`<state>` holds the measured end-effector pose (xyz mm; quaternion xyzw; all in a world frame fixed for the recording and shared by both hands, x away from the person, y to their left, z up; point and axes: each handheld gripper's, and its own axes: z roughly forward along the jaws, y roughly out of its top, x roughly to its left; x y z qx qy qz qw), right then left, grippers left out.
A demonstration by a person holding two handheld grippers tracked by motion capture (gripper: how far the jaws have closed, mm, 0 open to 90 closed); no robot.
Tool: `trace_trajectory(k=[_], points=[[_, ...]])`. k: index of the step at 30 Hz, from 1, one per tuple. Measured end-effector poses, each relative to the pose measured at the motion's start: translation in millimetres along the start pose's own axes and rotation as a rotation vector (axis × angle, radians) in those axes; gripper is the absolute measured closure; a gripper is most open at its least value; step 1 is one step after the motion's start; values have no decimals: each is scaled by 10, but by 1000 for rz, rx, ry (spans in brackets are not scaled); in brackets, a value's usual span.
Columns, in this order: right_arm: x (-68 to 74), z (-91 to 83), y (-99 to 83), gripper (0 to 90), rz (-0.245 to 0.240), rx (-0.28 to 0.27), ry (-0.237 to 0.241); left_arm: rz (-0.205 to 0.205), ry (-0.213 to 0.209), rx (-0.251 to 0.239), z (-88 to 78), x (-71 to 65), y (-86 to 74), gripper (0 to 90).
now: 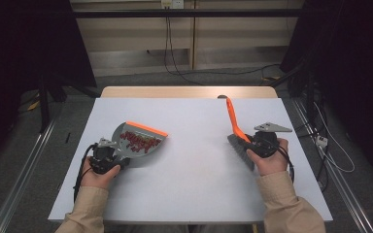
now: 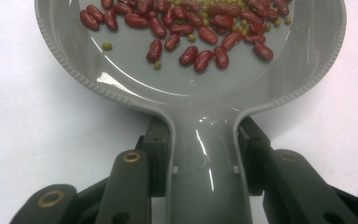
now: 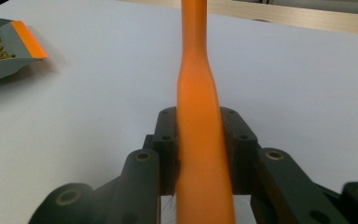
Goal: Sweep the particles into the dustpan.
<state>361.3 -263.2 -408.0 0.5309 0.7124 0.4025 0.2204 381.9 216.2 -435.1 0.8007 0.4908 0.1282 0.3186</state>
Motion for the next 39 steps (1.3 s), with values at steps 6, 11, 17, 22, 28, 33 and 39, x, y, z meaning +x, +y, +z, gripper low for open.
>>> trace_trajectory(k=[6, 11, 17, 22, 28, 33, 39], points=[[-50, -10, -13, 713, 2, 2, -10, -27, 29, -10, 11, 50, -4, 639], [-96, -18, -21, 712, 6, 1, -20, -46, 43, -7, 16, 72, 5, 639], [-143, -31, -27, 712, 10, -2, -31, -64, 60, -4, 34, 93, 11, 639], [-189, -41, -30, 713, 8, -2, -42, -88, 69, -5, 42, 110, 12, 639], [-264, -64, -39, 712, 11, -3, -60, -126, 83, -7, 80, 141, 13, 637], [-352, -99, -60, 712, 20, -9, -84, -130, 88, -7, 103, 128, 15, 636], [-460, -138, -85, 712, 29, -17, -124, -142, 68, -11, 112, 105, 3, 619]])
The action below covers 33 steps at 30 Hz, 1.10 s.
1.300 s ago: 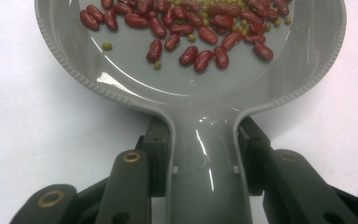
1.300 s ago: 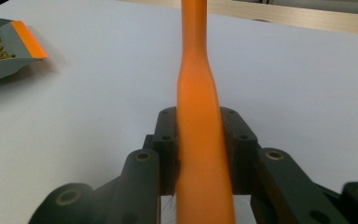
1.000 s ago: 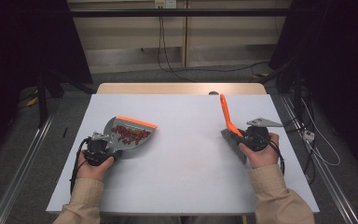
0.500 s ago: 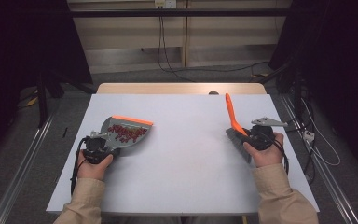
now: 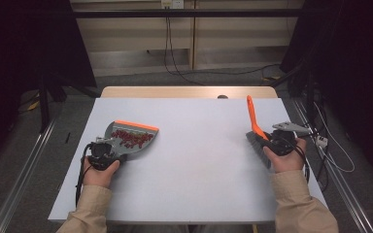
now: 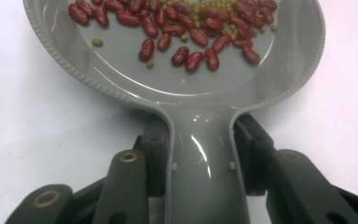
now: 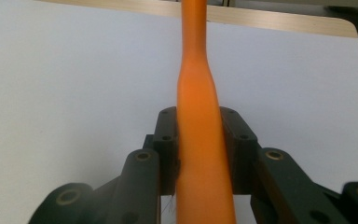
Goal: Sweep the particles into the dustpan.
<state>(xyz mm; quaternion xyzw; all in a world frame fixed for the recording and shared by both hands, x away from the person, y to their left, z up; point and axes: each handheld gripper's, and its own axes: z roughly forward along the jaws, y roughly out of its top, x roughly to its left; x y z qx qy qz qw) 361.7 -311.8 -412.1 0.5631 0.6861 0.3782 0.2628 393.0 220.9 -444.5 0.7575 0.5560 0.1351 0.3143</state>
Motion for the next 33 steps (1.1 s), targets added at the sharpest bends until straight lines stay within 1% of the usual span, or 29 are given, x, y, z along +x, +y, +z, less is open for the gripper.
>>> trace_trajectory(k=[2, 5, 7, 10, 11, 13, 14, 15, 18, 22, 27, 30, 33], points=[[-37, -4, -6, 712, 4, -2, -15, -8, -9, -7, 0, -7, -12, 611], [-98, -4, -23, 712, 11, 1, -36, -6, -23, -8, -7, -27, -25, 584], [-130, -3, -40, 712, 3, 5, -60, -7, -30, -15, -7, -53, -36, 562], [-153, 5, -59, 712, -9, 13, -84, -3, -44, -16, -10, -77, -45, 542], [-155, 10, -71, 712, -5, 12, -88, -2, -50, -20, -9, -88, -49, 540], [-145, 25, -99, 711, -16, 20, -99, 3, -56, -17, -13, -113, -56, 513], [-136, 35, -116, 711, -22, 27, -100, 7, -59, -21, -9, -122, -61, 503], [-126, 42, -133, 711, -22, 23, -100, 5, -63, -18, -10, -127, -64, 496], [-78, 43, -132, 710, -37, 26, -103, 1, -79, -22, -11, -127, -68, 482], [-12, 57, -139, 706, -45, 23, -102, 6, -86, -23, -14, -142, -71, 461], [31, 69, -141, 699, -30, 16, -87, 13, -94, -23, -16, -153, -72, 442], [45, 73, -145, 696, -29, 13, -81, 17, -100, -23, -17, -157, -72, 432], [60, 78, -147, 693, -18, 10, -73, 12, -104, -27, -18, -165, -73, 426]])
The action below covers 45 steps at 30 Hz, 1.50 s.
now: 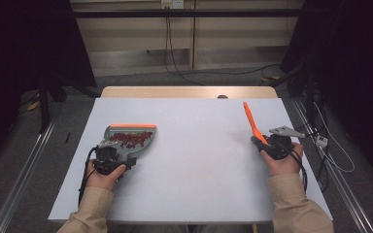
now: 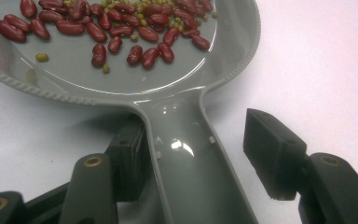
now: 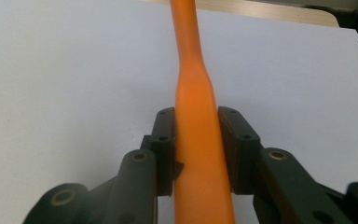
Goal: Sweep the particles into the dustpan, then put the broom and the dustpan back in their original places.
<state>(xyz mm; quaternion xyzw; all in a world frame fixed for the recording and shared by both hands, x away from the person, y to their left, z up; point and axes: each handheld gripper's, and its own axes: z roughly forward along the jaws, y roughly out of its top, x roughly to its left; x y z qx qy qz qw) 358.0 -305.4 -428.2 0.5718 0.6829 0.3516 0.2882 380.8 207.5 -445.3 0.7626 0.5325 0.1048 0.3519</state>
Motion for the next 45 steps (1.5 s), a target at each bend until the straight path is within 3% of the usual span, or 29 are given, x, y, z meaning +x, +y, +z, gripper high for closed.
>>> trace_trajectory(k=[14, 45], points=[[105, 33, -8, 680, 15, -6, 21, 13, -17, -5, -17, -23, -7, 382], [285, 120, -28, 631, -14, 2, 32, 19, -38, -14, -56, -27, -23, 304]])
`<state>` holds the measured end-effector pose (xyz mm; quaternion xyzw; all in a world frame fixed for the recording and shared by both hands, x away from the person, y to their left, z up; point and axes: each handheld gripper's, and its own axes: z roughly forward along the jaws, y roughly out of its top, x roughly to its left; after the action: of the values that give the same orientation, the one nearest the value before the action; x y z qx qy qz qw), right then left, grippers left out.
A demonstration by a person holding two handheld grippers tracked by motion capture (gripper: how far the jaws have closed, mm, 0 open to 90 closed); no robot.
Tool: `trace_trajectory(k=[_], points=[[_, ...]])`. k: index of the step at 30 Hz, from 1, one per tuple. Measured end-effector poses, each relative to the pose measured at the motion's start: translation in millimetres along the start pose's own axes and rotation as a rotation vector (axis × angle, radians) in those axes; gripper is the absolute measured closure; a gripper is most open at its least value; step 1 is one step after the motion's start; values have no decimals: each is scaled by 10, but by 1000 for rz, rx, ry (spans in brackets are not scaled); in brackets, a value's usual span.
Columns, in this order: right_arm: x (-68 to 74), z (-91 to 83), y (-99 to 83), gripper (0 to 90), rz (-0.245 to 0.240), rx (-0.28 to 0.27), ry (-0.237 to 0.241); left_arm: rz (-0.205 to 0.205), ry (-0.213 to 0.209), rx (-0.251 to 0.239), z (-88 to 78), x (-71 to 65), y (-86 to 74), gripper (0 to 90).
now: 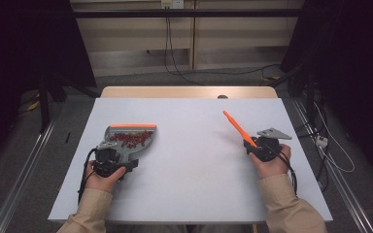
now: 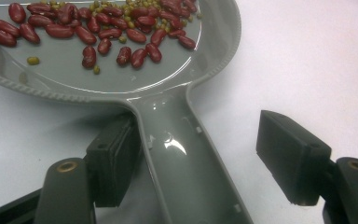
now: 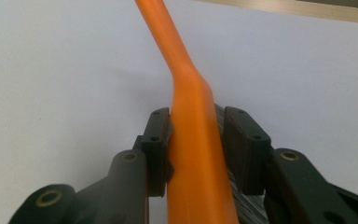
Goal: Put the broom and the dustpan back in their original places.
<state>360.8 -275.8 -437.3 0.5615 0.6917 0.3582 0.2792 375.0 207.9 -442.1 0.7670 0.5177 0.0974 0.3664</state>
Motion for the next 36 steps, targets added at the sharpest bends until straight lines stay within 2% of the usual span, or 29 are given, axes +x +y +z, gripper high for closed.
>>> trace_trajectory(k=[11, 21, 26, 27, 36], points=[[8, 5, -8, 617, 1, 1, 6, 0, -7, -1, -7, -3, 0, 279], [72, 44, -20, 587, -10, 11, 23, 1, -15, -3, -17, 2, 2, 263], [93, 55, -19, 633, 19, 3, 68, 0, -15, -4, -18, 3, 3, 263], [106, 59, -16, 634, 8, 4, 61, 0, -17, -4, -21, 6, 4, 262], [123, 51, -9, 592, 16, -16, 112, 0, -19, -14, -39, 13, 7, 246]])
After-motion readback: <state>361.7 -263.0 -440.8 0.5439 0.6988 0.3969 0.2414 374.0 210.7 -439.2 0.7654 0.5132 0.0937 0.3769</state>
